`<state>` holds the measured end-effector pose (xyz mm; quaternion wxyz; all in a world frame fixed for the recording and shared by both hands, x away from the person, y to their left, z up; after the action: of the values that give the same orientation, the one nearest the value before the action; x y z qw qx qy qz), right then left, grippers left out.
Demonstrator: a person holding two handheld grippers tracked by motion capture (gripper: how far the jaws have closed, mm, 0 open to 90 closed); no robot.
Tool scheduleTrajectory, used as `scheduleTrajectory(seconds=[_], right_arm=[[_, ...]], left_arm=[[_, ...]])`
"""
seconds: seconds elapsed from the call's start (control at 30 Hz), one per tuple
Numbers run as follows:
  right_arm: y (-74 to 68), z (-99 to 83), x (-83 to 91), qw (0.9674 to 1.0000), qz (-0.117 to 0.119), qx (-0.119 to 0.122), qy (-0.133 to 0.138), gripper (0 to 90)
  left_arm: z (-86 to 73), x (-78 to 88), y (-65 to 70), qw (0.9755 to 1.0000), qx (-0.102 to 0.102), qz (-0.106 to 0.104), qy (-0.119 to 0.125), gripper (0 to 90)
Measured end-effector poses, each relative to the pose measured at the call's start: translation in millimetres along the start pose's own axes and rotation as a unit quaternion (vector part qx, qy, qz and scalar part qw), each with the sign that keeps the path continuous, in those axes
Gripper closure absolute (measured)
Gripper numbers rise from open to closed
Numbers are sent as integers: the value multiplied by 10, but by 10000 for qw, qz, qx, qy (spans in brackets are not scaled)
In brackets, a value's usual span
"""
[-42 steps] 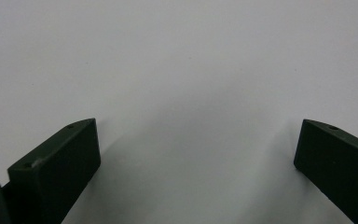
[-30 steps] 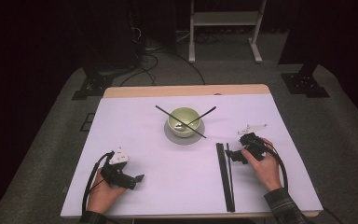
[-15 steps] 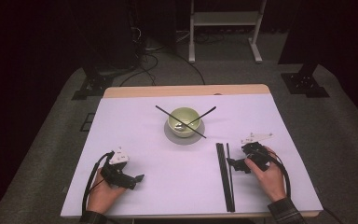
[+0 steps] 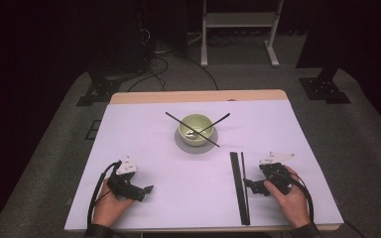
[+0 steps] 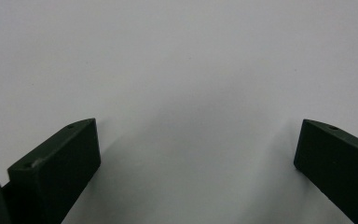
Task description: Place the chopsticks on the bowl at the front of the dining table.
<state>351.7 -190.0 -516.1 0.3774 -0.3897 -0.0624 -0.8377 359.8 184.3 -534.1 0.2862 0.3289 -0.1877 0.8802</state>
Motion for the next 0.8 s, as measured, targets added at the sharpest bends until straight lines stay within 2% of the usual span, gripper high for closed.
scheduleTrajectory(seconds=[0.5, 0.8], right_arm=[[-262, -249, 110, 9999, 15, 144, -43, 160], [-365, -385, 138, 9997, 19, 196, -121, 160]], left_arm=[[0, 0, 0, 10000, 0, 2, -1, 0], [0, 0, 0, 10000, 0, 2, 0, 0]])
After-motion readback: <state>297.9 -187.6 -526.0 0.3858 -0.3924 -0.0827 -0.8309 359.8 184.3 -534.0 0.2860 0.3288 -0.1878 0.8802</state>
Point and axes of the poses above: each handheld gripper's, and its own axes: x roughly backward along the jaws, z roughly out of its top, y roughly to its right, the point moved 10 cm from there along -x, roughly forward along the jaws, and after that the axes turned 10 degrees about z, right-handed, at the moved point
